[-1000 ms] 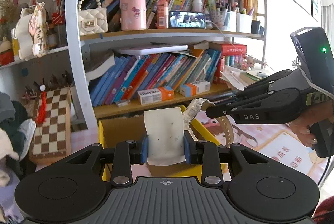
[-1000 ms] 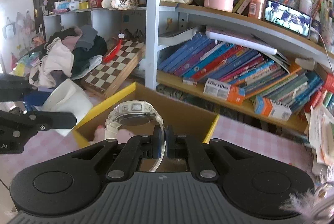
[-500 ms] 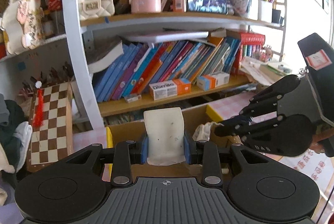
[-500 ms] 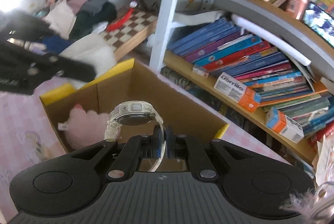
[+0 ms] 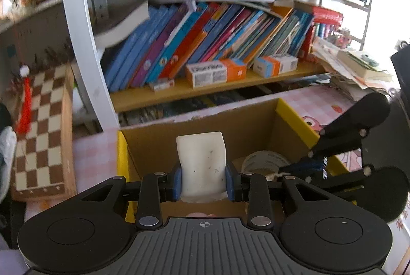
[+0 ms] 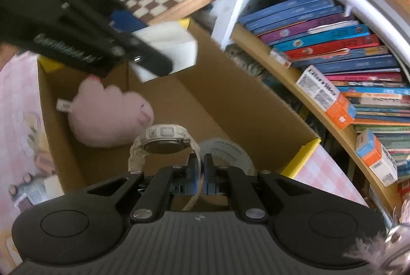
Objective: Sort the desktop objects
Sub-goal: 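Carry the soap bar with left gripper while right gripper carries the watch over the box, then open left gripper to drop the soap bar while right gripper releases the watch inside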
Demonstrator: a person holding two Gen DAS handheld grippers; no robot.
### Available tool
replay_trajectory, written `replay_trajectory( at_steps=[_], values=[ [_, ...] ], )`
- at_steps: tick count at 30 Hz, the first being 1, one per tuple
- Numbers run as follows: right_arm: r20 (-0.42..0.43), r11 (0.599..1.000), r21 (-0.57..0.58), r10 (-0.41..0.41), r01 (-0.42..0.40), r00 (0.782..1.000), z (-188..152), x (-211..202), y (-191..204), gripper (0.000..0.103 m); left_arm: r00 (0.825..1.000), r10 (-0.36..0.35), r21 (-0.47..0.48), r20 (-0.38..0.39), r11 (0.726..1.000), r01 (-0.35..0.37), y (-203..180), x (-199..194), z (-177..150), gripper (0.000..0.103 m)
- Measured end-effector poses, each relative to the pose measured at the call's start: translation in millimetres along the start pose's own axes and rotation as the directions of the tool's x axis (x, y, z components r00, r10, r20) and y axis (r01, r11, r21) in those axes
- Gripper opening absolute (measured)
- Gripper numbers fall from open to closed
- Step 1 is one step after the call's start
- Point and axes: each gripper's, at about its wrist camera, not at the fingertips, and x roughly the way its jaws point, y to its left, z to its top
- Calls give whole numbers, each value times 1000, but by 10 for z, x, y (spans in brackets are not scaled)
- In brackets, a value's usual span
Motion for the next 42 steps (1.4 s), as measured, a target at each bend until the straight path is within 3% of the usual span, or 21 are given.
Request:
replay_trajectory(
  at_steps=[10,19,30,35,37,38,42],
  values=[
    [-86,990,-115,69,-78,994,23,232,-44,5,993,-3,81,-118,997,13,-131,415,114,31],
    [-97,981,-150,111,-124,989,61,296,-56,7,975,3,134,-223,991,28,-285,755,97,31],
    [-76,982,-131,125,-134,989,90,347,-85,8,969,23,143,-248,990,13,-303,804,86,32],
    [-67,986,-121,105,-113,992,106,365,-90,14,968,37,148,-246,989,-1,-311,800,99,36],
    [-64,987,-124,89,-97,994,102,363,-85,18,969,45,154,-241,988,-7,-317,780,104,44],
    [-61,988,-121,88,-95,994,101,356,-89,20,971,51,160,-232,987,-14,-321,757,108,52],
    [-37,991,-98,85,-88,996,119,264,-112,24,979,66,168,-194,985,-33,-332,636,140,62]
  ],
)
